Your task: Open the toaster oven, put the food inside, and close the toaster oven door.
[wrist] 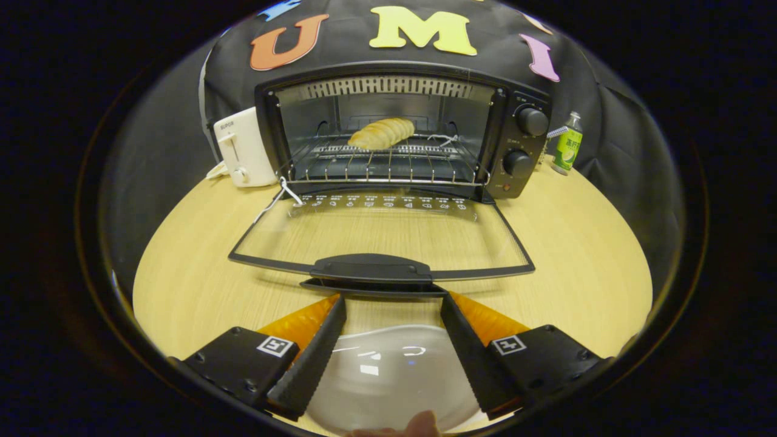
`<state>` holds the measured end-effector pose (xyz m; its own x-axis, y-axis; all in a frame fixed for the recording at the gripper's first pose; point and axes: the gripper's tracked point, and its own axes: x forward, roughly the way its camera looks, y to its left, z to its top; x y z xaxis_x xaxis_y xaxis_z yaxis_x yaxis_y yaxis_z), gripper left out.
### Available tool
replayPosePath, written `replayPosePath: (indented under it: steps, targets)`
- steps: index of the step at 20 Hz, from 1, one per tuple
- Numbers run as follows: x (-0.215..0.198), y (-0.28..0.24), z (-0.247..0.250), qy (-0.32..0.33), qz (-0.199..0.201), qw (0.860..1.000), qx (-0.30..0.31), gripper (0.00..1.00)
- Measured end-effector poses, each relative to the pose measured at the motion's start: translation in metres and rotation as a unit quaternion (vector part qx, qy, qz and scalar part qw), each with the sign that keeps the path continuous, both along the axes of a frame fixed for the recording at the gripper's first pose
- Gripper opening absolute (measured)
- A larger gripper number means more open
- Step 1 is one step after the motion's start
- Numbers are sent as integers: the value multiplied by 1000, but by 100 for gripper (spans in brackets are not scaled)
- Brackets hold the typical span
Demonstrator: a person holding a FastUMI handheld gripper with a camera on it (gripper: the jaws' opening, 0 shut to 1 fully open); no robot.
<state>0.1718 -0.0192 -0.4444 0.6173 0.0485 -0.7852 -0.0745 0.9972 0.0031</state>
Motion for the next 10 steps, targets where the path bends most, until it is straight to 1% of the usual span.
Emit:
replayPosePath:
  steps: [5,10]
  targets:
    - [0,2,9,-1,-7,1000,19,100]
    - [6,2,40,-28,-13,998,46,100]
